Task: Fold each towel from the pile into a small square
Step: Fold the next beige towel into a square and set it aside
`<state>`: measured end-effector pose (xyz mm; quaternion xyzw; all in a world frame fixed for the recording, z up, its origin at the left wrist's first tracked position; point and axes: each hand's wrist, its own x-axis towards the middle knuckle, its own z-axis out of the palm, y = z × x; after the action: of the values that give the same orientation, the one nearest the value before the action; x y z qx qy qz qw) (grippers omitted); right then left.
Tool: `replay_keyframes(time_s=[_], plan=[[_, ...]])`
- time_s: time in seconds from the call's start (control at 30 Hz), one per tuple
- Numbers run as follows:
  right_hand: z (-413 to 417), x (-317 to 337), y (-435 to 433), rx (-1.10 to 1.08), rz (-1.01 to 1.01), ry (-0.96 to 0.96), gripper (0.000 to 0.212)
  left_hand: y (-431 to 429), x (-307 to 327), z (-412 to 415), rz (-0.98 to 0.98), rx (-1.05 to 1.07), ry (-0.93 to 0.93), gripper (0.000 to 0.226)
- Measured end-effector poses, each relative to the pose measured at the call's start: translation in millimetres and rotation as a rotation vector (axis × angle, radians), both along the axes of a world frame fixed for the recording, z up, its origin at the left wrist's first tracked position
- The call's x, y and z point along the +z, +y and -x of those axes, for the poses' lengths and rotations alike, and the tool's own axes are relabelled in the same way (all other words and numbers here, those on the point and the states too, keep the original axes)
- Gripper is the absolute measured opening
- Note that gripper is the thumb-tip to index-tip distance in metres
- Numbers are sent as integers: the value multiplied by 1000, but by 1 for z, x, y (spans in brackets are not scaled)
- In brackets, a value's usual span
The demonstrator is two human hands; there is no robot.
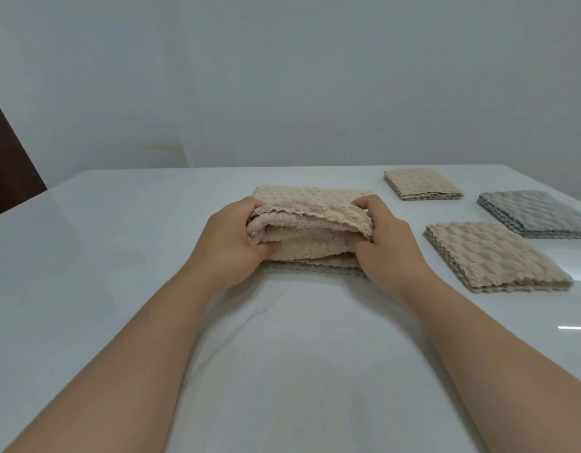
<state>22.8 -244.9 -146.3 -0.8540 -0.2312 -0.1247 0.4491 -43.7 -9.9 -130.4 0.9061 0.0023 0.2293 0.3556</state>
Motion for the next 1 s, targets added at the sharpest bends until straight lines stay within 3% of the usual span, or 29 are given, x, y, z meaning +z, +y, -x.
replay_keyframes(time_s=[0.13,0.23,0.33,0.43,0.5,0.6,0.73,0.8,0.87,1.0], plan=[[3,2,-1,28,-125,60,7,3,7,4,260,-60,103,39],[3,7,-6,120,-103,103,6,3,12,8,243,-45,136,67],[9,14,-11,240,-46,162,47,5,14,8,285,-55,216,75],[9,20,-14,254,-130,203,62,5,16,12,379,-153,277,72],[6,20,-14,251,-258,286,53,7,17,15,399,-223,310,65],[3,20,-14,202,-349,327,11,12,19,17,415,-269,358,58],[4,18,-14,141,-322,297,20,17,24,22,368,-276,479,81],[4,16,-13,104,-279,267,19,18,22,21,356,-322,560,64],[2,13,-12,54,-237,217,21,17,21,22,401,-357,607,24],[-5,7,-12,-85,-105,97,22,20,17,21,418,-468,676,27]])
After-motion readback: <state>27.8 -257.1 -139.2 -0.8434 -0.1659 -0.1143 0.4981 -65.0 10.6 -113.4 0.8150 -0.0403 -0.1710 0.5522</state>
